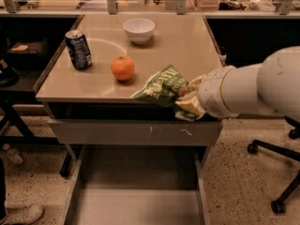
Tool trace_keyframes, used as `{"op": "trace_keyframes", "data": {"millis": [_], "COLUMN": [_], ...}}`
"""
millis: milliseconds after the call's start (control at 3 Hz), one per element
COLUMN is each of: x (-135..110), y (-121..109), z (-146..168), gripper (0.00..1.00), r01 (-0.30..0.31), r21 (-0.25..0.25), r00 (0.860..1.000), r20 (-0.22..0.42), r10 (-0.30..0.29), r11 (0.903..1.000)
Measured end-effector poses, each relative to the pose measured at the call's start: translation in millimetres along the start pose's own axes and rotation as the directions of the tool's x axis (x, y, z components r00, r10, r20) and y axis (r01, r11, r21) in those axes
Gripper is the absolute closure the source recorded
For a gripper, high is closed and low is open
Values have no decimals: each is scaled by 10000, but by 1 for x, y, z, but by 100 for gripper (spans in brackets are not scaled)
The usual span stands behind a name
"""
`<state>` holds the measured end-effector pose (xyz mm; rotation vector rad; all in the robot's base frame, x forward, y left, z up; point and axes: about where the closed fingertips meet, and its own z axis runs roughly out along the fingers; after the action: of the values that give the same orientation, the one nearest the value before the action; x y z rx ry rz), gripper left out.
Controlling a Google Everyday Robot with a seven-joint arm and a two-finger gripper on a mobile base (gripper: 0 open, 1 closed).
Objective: Pick green jalapeno chip bag from middle drawer and place on counter
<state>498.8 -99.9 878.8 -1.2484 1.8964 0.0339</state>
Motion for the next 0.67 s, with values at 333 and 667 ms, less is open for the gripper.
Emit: {"op": "trace_keyframes", "data": {"millis": [333,667], "x": [-16,-24], "y": [-38,-62], "z": [11,18], "gripper": [100,100], "r01": [-11,-41], "r21": [230,373], "r00": [9996,9991], "r20": [282,429], "r10": [5,25], "r11": [9997,9993]}}
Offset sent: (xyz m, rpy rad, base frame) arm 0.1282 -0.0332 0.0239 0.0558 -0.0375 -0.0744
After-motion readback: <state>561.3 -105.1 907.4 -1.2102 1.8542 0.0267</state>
